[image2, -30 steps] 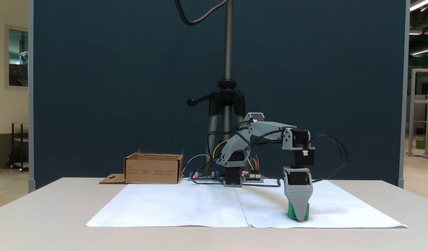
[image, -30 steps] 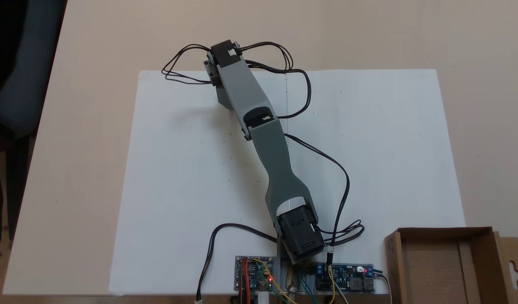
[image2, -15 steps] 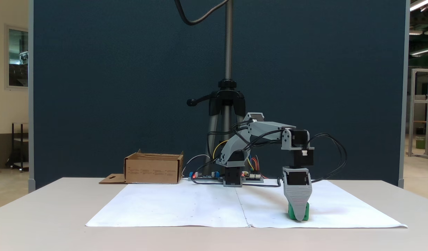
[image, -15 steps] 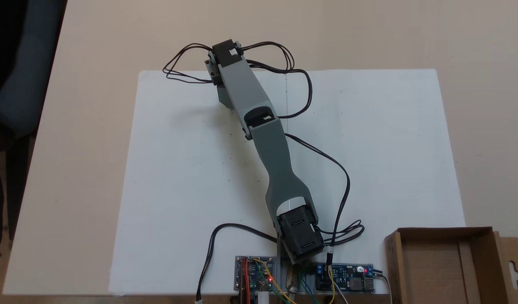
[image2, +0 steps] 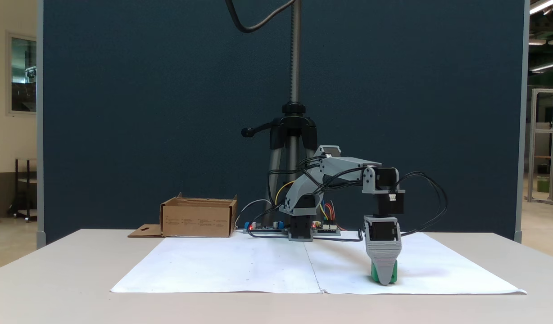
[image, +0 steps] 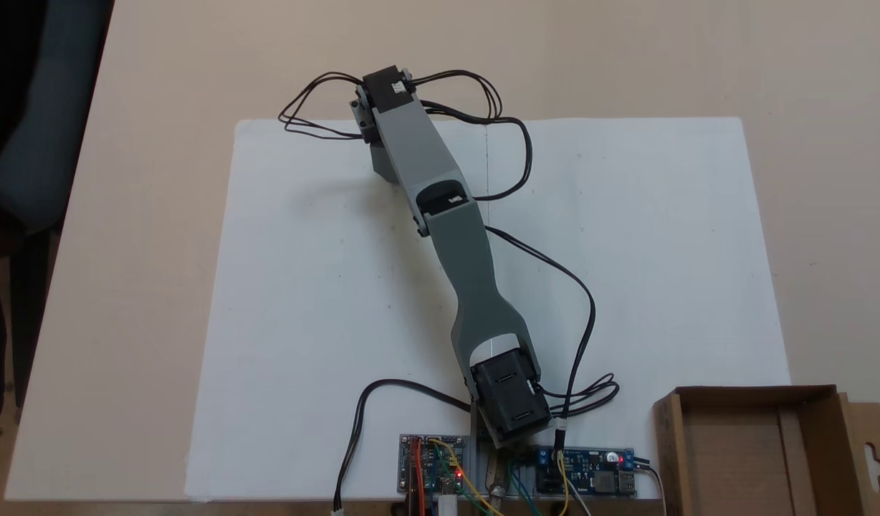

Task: Grasp a green dice and put it in the bin.

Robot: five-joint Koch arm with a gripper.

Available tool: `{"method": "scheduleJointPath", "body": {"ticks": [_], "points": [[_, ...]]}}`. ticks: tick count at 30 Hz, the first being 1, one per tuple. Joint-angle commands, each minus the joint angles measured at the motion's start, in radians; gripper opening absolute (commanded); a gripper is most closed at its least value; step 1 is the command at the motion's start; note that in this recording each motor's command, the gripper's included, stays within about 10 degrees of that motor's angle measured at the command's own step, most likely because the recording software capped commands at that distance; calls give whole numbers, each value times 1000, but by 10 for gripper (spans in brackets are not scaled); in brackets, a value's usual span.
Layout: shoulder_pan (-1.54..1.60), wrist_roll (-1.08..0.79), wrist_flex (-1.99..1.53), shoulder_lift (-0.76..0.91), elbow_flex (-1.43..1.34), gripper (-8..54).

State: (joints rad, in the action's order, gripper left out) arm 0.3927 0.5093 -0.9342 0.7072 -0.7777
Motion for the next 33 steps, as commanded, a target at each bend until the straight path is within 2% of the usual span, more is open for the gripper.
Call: {"method": "scheduleJointPath", "body": {"ticks": [1, 6, 15, 23, 33], "points": [[6, 64, -35, 18, 34, 117], [-15, 64, -132, 43, 34, 117], [-459, 48, -230, 524, -296, 117], [-920, -215, -256, 919, -336, 117], [-1486, -486, -290, 959, -334, 117]]}}
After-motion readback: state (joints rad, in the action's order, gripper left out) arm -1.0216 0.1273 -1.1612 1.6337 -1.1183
